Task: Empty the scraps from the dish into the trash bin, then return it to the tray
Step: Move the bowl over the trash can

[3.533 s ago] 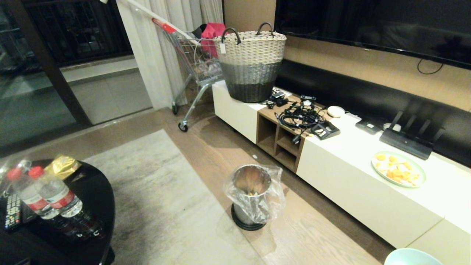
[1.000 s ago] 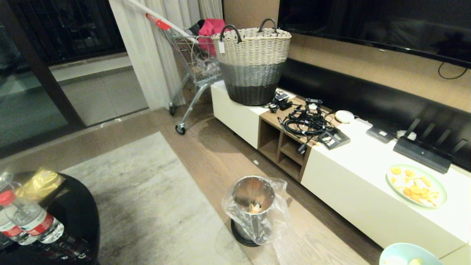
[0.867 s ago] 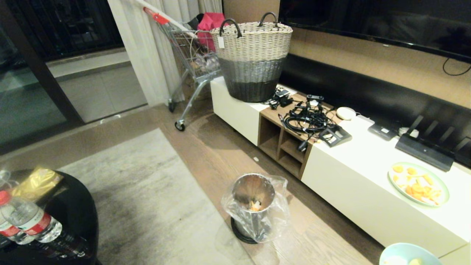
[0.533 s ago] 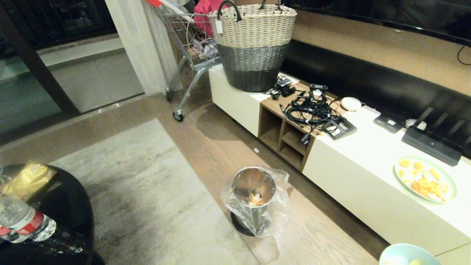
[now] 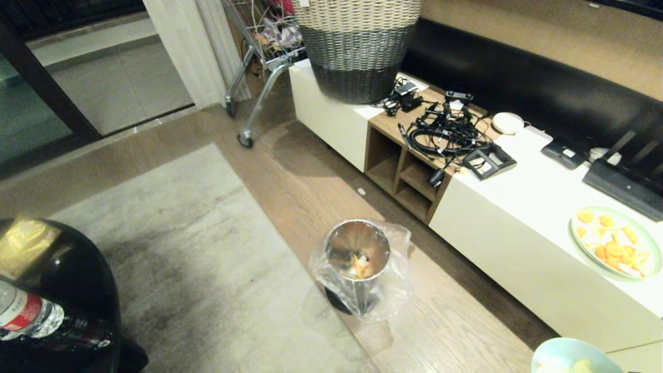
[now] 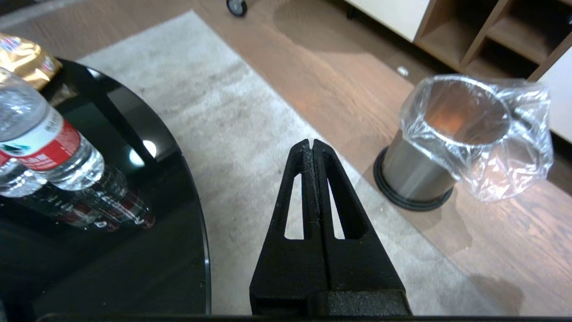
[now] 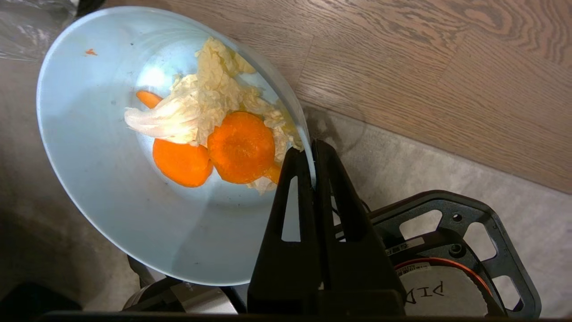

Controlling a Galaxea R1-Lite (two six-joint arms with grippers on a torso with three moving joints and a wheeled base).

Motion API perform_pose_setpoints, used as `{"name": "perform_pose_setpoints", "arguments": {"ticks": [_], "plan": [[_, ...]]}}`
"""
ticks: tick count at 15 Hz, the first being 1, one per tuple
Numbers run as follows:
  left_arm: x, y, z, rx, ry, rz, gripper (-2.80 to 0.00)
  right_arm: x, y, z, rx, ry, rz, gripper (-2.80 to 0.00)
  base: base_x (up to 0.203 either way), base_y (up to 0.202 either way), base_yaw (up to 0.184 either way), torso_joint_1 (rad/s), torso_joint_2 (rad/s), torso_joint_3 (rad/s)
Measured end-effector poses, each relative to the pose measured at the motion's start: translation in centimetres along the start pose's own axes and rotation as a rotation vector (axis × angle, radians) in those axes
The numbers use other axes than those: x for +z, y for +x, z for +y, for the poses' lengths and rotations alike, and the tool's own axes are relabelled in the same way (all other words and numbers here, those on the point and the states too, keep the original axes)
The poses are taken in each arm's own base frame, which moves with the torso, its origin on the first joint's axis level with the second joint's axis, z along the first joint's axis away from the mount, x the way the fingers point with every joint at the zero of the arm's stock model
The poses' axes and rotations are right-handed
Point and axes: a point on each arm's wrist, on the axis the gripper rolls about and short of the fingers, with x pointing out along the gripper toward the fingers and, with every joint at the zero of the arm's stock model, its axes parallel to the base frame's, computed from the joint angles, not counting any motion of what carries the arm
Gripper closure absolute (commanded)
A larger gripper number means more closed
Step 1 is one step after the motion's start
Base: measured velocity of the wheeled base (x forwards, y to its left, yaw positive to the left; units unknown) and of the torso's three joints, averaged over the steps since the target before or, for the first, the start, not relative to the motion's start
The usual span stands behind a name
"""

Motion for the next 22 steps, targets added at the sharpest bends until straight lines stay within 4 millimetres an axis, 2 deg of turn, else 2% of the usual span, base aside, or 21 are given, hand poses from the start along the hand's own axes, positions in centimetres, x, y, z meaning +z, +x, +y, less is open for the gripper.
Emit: {"name": "perform_pose_setpoints", "arguments": {"ticks": [9,15,22], "plan": [[0.0,0.0,0.0,0.0,0.0,0.0,0.0,0.4,0.2,0.5,0.013,0.004,-0.015,0.0,0.0,0.0,0.0,0.004,0.0,-0.197],[0.0,0.0,0.0,0.001,0.0,-0.001,0.0,1.8,0.2,1.9,0.104,0.029,-0.099,0.0,0.0,0.0,0.0,0.003,0.0,-0.197],[0.0,0.0,0.0,0.001,0.001,-0.002,0.0,2.7,0.2,2.9,0.125,0.01,-0.122,0.0,0.0,0.0,0.0,0.0,0.0,-0.151]]}}
